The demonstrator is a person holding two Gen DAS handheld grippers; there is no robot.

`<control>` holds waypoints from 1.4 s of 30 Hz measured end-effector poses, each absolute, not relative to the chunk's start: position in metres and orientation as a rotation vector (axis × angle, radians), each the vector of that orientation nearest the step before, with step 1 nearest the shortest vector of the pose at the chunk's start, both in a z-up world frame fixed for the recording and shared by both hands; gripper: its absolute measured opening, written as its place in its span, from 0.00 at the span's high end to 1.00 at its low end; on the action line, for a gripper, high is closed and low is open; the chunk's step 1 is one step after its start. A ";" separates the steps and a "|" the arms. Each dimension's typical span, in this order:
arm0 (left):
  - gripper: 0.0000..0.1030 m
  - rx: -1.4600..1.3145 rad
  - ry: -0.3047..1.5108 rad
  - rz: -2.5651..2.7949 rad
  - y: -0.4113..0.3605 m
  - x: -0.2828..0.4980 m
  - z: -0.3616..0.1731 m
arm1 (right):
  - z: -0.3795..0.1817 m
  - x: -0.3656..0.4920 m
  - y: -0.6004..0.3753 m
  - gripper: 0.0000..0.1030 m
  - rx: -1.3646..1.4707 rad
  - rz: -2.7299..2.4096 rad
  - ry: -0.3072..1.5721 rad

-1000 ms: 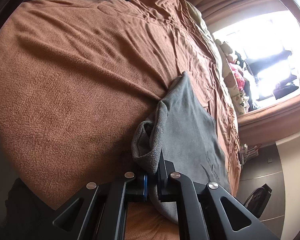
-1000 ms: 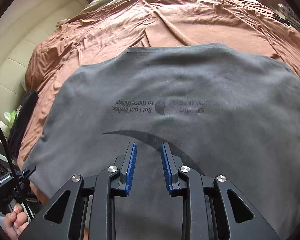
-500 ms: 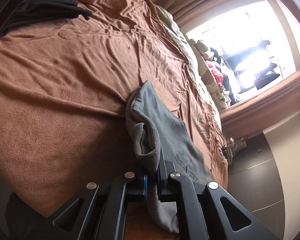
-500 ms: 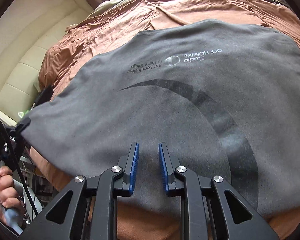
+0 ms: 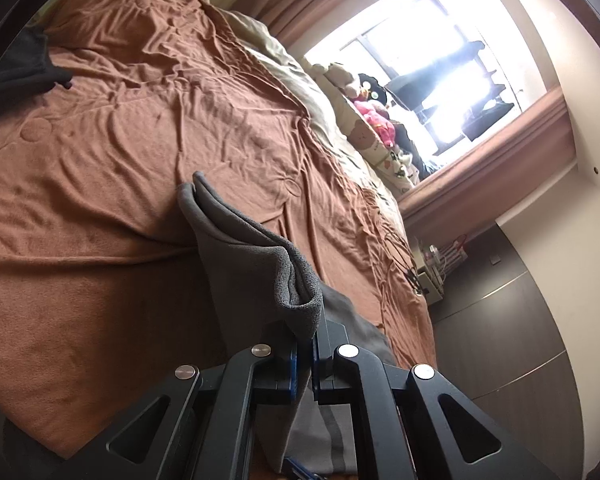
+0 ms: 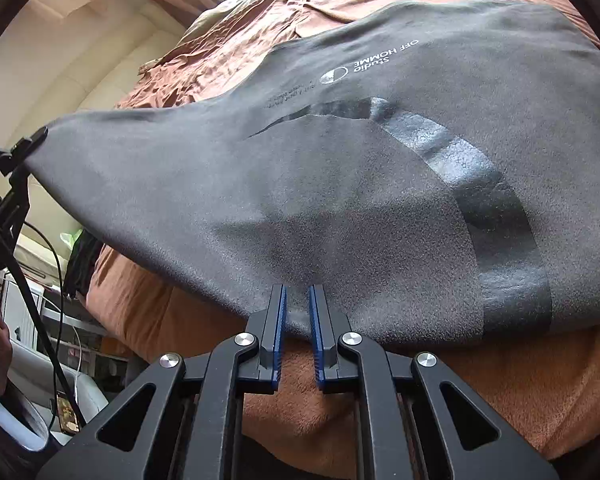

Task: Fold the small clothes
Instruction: 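Lift the side edge with the left gripper and fold it over the shirt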

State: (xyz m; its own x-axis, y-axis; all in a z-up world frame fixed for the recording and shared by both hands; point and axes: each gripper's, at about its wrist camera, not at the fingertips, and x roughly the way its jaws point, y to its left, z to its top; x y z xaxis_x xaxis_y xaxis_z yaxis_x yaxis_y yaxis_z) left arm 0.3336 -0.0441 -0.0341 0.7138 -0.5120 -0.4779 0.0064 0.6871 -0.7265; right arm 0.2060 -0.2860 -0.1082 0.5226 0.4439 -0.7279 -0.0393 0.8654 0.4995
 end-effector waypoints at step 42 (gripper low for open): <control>0.96 -0.412 0.902 -0.798 -0.326 0.314 0.000 | -0.016 0.041 -0.489 0.60 0.578 0.054 0.710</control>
State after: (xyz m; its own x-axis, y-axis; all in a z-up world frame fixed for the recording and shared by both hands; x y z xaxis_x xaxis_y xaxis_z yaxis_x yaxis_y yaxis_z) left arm 0.3136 -0.3262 0.0005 0.3674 -0.7614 -0.5341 0.4373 0.6483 -0.6233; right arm 0.0406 -0.4890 -0.0159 0.7635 0.2380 -0.6003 0.1449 0.8428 0.5184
